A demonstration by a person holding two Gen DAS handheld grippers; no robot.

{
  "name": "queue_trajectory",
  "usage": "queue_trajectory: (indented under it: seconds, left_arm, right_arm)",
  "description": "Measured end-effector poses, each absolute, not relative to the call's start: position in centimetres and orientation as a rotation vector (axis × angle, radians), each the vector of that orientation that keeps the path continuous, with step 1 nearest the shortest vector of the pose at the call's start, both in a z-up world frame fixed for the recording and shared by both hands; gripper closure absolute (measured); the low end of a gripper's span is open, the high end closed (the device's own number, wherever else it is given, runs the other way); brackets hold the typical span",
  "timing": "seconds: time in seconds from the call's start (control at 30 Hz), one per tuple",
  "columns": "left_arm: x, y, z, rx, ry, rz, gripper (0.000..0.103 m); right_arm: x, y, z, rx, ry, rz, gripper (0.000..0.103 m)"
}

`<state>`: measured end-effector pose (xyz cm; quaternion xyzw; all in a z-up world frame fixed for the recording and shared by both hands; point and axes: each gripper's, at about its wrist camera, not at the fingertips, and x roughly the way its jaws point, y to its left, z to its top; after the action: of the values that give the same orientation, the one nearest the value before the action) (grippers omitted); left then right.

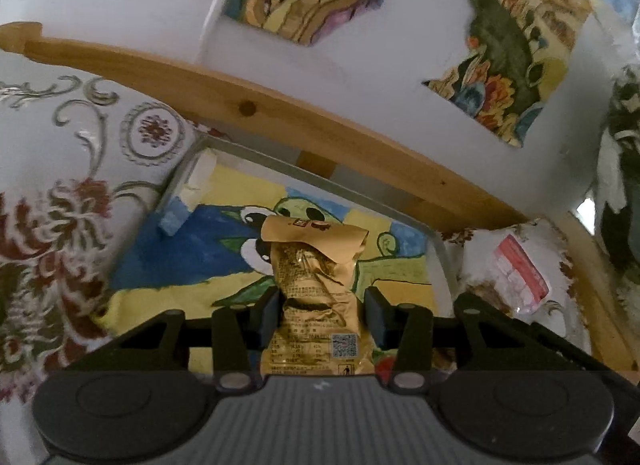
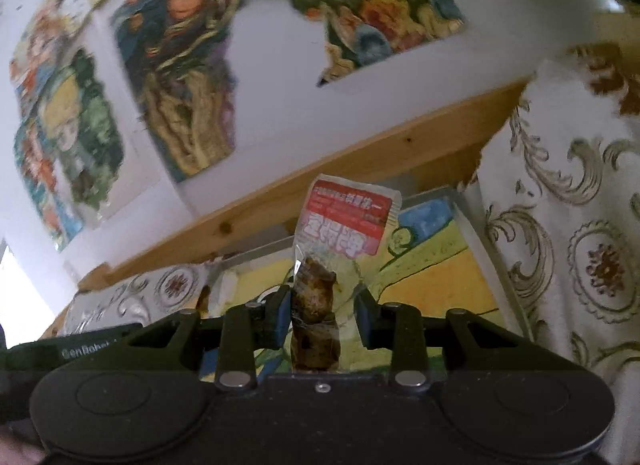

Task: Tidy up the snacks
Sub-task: 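Carry both bags to the grey tray with the left and right tools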

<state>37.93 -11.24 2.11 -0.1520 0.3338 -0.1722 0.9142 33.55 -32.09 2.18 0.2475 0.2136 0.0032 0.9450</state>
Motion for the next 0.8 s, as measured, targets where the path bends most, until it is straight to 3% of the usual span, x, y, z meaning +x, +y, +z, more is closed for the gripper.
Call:
queue_trajectory:
  seconds: [0.5, 0.67, 0.73, 0.8]
  left_arm:
    - [41.8, -14.2, -2.4, -0.224, 0.812, -0.278, 0.052]
    - [41.7, -14.1, -2.2, -0.207, 0.8, -0.26, 0.044]
    - [41.5, -13.9, -1.8, -0.204, 0.781, -0.25, 0.028]
    - [41.2, -13.6, -1.3, -0.206, 0.757, -0.233, 0.023]
  right_arm:
    - [37.8, -34.4, -2.1, 0.584, 0.539, -0.067, 0.067]
    - [37.7, -34.4, -2.0, 0.557, 0.548, -0.078, 0.047]
    - [37.5, -34.2, -1.8, 0.535, 0.548, -0.079, 0.041]
    - [37.3, -34.1, -1.5, 0.522, 0.55, -0.082, 0.033]
